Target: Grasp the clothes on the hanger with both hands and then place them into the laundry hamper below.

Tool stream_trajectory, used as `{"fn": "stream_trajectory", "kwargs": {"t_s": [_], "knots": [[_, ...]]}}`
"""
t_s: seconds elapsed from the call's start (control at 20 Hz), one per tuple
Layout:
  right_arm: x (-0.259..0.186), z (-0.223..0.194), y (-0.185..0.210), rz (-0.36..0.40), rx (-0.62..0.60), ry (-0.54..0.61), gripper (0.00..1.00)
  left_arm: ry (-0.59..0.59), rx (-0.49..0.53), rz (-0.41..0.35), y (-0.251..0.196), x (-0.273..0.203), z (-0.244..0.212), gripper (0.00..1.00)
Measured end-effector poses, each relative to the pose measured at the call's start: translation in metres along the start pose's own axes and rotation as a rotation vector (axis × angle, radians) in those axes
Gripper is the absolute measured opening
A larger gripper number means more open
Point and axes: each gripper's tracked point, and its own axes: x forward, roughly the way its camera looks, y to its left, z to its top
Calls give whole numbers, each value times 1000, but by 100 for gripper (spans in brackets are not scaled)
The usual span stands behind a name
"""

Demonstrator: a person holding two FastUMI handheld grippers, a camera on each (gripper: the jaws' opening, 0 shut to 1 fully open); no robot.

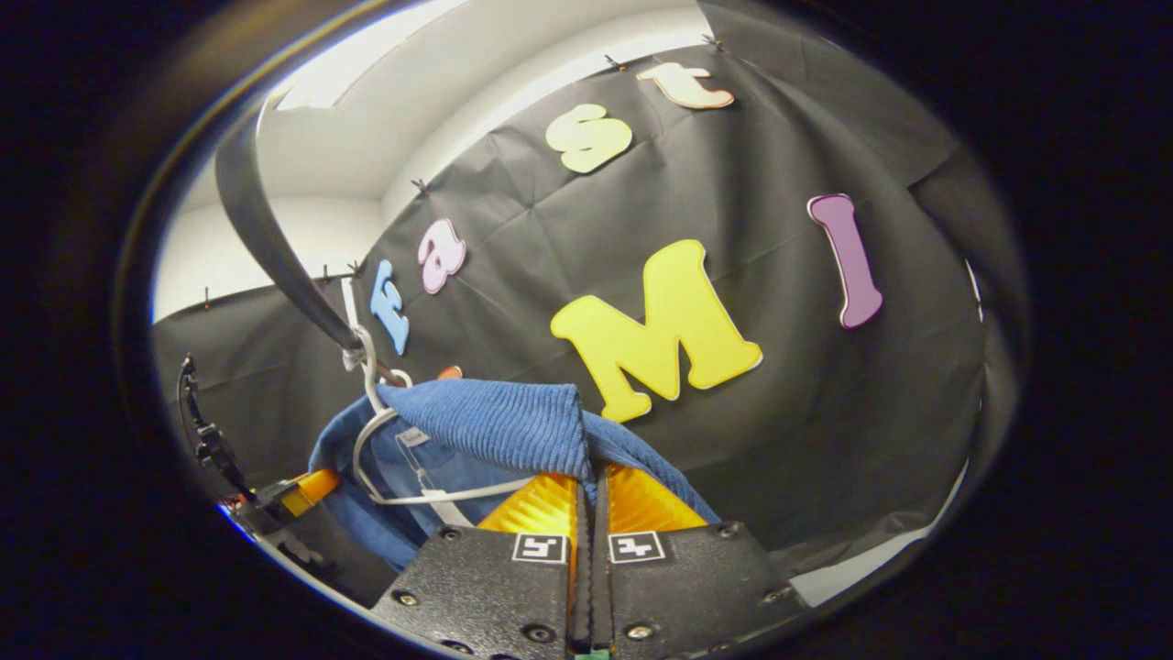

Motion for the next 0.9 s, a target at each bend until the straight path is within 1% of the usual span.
{"fn": "stream_trajectory", "kwargs": {"t_s": [0.1, 0.25, 0.45, 0.65, 0.7, 0.75, 0.9], "knots": [[2, 10, -2, 2, 27, -12, 4, -5, -8, -12, 3, 6, 7, 4], [5, 19, -2, 18, 57, -24, 4, -11, 11, -23, 6, 13, 12, 4], [9, 27, -4, 43, 111, -13, 4, -9, -1, -43, -2, 16, 15, 4], [8, 36, -2, 61, 83, -14, 4, -4, -28, -43, 0, 22, 20, 4], [10, 35, -4, 59, 81, 5, 4, -5, -39, -44, 0, 24, 20, 8], [7, 31, -4, 61, 68, 23, 4, -7, -37, -44, 2, 24, 20, 4], [-1, 32, -4, 51, -16, 41, 4, -21, -13, -34, 4, 24, 26, 4]]}}
